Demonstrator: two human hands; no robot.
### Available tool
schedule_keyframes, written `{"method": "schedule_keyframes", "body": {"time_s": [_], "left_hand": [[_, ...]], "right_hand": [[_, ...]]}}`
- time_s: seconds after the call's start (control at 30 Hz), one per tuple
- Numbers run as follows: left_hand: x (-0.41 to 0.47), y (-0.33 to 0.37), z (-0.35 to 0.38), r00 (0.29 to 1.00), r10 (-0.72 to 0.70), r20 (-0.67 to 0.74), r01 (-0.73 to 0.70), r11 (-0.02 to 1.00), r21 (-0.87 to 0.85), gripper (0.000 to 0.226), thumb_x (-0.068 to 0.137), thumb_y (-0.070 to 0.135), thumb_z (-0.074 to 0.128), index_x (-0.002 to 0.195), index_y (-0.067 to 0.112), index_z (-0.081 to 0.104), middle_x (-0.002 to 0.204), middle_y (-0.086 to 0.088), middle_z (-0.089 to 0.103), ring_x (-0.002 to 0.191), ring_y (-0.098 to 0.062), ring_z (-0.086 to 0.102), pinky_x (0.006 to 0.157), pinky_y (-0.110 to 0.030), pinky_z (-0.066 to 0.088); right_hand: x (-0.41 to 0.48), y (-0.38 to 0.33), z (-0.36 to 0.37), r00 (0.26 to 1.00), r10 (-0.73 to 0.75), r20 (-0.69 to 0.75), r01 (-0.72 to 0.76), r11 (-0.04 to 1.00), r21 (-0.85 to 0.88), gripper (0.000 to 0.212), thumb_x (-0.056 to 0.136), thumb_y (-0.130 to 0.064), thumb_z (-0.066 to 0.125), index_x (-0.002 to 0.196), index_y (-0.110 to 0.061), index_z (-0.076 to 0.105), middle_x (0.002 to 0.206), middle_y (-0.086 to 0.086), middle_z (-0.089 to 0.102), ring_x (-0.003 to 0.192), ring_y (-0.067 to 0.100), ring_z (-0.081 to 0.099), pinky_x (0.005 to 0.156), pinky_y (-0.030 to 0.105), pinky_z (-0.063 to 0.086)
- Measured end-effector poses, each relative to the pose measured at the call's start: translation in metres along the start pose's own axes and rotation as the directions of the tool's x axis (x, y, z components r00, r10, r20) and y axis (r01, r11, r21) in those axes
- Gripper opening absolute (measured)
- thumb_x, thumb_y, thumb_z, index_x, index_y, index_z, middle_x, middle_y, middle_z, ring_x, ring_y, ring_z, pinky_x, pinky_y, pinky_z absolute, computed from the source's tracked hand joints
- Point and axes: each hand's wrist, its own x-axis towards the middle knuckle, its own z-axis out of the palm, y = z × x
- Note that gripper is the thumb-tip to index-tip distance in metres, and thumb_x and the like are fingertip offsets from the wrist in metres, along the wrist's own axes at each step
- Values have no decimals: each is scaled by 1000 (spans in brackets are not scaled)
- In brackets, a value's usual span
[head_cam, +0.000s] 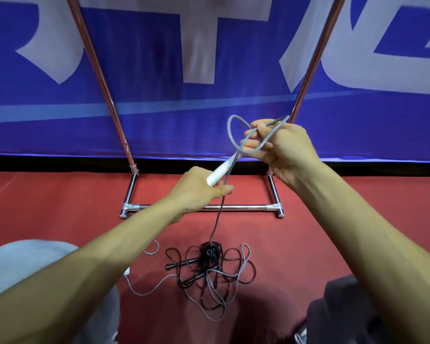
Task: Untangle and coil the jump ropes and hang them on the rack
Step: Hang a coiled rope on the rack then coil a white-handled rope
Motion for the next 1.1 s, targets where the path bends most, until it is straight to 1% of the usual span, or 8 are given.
{"method": "schedule_keyframes", "body": {"time_s": [0.17,0.3,0.43,0.53,0.7,0.87,0.97,1.1], "left_hand": [[-3,5,-3,998,11,-69,-23,984,-179,26,86,29,73,62,19,70,82,-19,71,37,-10,33,44,-24,32],[-3,19,-12,984,56,-171,-117,920,-374,23,88,24,70,71,9,72,65,-4,69,34,-10,31,39,-22,30],[-4,29,-20,973,10,-231,-137,828,-544,26,88,23,71,74,1,68,70,-6,69,31,-7,28,37,-20,28],[-7,32,-29,970,-4,-244,-154,767,-623,27,89,25,70,74,2,67,71,-10,70,30,-6,27,37,-20,29],[-8,32,-40,937,-71,-342,-187,724,-664,29,90,30,68,85,1,68,82,-12,74,30,-6,27,39,-21,32],[-1,18,-42,915,-63,-400,-154,859,-488,33,99,39,53,89,11,68,89,-8,75,30,-8,33,43,-24,38],[0,13,-31,965,-7,-262,-86,936,-341,24,99,26,54,92,9,69,94,-11,75,35,-9,46,47,-23,44],[-3,6,-18,1000,28,-9,-29,999,-43,14,92,17,64,99,13,75,93,-5,74,74,-16,64,73,-27,46]], "right_hand": [[9,10,-15,997,12,-73,-18,996,-85,20,100,-12,47,85,-1,56,71,13,62,53,22,64,59,35,60],[5,44,-9,986,143,87,-92,897,-433,23,95,7,42,80,-3,57,64,9,61,50,19,55,48,23,50],[0,79,-2,840,368,398,279,335,-900,33,88,4,51,118,-7,60,109,8,66,98,20,62,84,25,48],[-9,106,3,783,462,416,371,188,-909,37,91,-16,60,127,-13,54,120,2,63,112,19,57,85,18,37],[-12,119,4,843,358,402,323,259,-910,18,91,-3,47,86,-11,63,80,2,67,72,16,63,67,18,48],[-14,98,3,908,257,330,138,562,-816,20,94,1,46,79,-7,57,69,9,65,65,26,67,64,39,60],[-13,75,1,956,179,234,35,721,-692,20,96,-2,46,80,-9,56,68,11,63,60,26,64,57,37,58],[-11,43,0,986,81,144,8,848,-530,19,97,-4,47,81,-6,56,67,13,60,54,25,60,54,37,59]]}}
